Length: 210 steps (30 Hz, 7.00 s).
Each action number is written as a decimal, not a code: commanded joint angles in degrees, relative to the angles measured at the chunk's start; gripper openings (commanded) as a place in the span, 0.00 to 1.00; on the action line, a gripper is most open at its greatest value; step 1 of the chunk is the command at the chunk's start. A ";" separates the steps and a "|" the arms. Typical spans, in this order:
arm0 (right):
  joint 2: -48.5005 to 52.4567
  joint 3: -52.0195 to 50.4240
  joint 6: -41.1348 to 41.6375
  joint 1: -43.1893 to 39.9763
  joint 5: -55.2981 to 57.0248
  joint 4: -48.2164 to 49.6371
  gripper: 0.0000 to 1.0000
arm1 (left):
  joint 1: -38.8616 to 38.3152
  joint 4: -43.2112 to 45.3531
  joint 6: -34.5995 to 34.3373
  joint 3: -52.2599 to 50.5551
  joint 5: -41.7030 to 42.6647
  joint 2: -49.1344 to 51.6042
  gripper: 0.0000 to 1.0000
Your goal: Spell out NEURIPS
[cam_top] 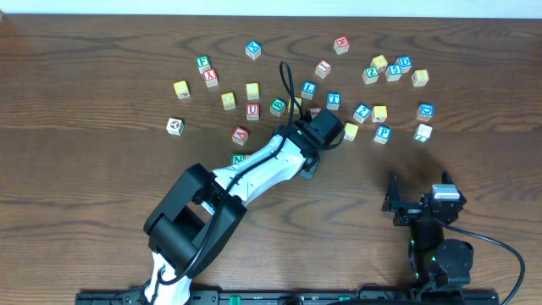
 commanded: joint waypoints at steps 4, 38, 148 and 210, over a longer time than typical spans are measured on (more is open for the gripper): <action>-0.09 -0.09 -0.46 -0.42 -0.11 -0.22 0.99 | 0.31 -0.13 0.55 0.94 -0.79 0.00 0.10; -0.09 -0.09 -0.46 -0.42 -0.11 -0.22 0.99 | 1.73 -1.42 0.33 0.94 -3.15 0.00 0.08; -0.09 -0.09 -0.42 -0.39 -0.79 0.20 0.99 | 55.74 -25.40 18.58 1.77 31.36 -45.22 0.94; 115.67 113.02 -36.15 18.49 -7.15 -75.30 0.91 | 55.74 -25.40 18.58 1.77 31.36 -45.22 0.95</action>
